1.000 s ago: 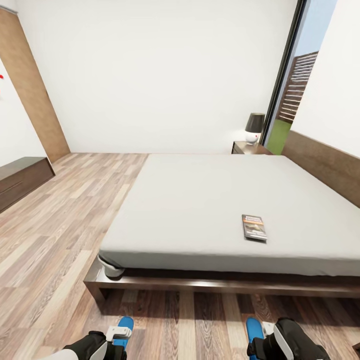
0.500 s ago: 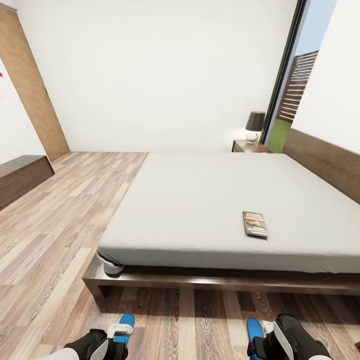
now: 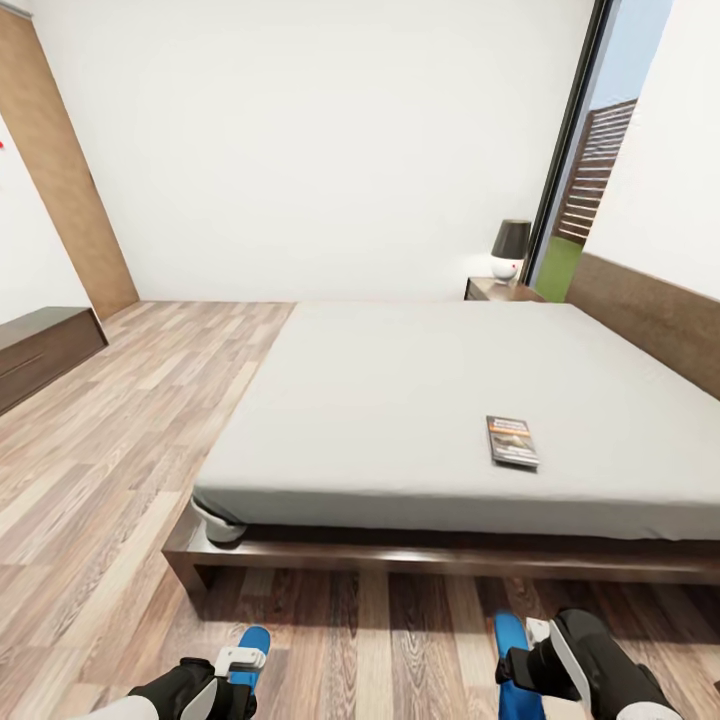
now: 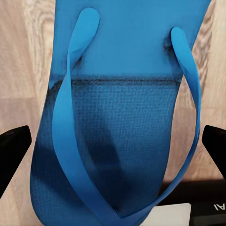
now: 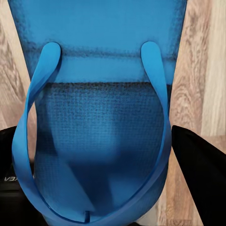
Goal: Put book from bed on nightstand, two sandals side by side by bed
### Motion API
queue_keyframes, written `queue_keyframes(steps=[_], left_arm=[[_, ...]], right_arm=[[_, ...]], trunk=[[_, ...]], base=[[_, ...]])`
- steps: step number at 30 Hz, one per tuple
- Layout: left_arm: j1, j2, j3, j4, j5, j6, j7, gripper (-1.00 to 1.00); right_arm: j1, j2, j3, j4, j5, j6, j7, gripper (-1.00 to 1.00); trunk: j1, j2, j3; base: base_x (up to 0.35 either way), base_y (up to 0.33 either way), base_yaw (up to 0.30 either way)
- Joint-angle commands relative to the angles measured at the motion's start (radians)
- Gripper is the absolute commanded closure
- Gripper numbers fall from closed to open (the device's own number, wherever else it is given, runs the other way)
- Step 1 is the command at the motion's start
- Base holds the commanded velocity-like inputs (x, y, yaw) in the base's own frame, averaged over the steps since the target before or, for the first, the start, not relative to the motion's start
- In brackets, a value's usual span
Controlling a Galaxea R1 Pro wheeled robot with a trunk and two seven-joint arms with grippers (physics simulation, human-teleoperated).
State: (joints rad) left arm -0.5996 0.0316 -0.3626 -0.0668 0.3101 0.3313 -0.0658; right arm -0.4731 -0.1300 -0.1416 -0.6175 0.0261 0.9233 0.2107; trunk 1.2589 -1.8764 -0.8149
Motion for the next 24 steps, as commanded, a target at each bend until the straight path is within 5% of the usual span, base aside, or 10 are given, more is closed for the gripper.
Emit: queue_keyframes(steps=[1,24], left_arm=[[0.0,0.001,-0.009,-0.002,0.007,0.005,0.001,1.0],[0.0,0.001,-0.008,-0.002,0.007,-0.05,0.001,1.0]], right_arm=[[0.0,0.0,-0.003,-0.008,0.004,0.006,0.008,1.0],[0.002,-0.001,-0.001,-0.039,0.003,0.015,0.037,1.0]], trunk=[[0.004,-0.008,-0.004],[0.092,-0.169,-0.076]], base=[[0.0,0.0,0.0],[0.0,0.0,0.0]])
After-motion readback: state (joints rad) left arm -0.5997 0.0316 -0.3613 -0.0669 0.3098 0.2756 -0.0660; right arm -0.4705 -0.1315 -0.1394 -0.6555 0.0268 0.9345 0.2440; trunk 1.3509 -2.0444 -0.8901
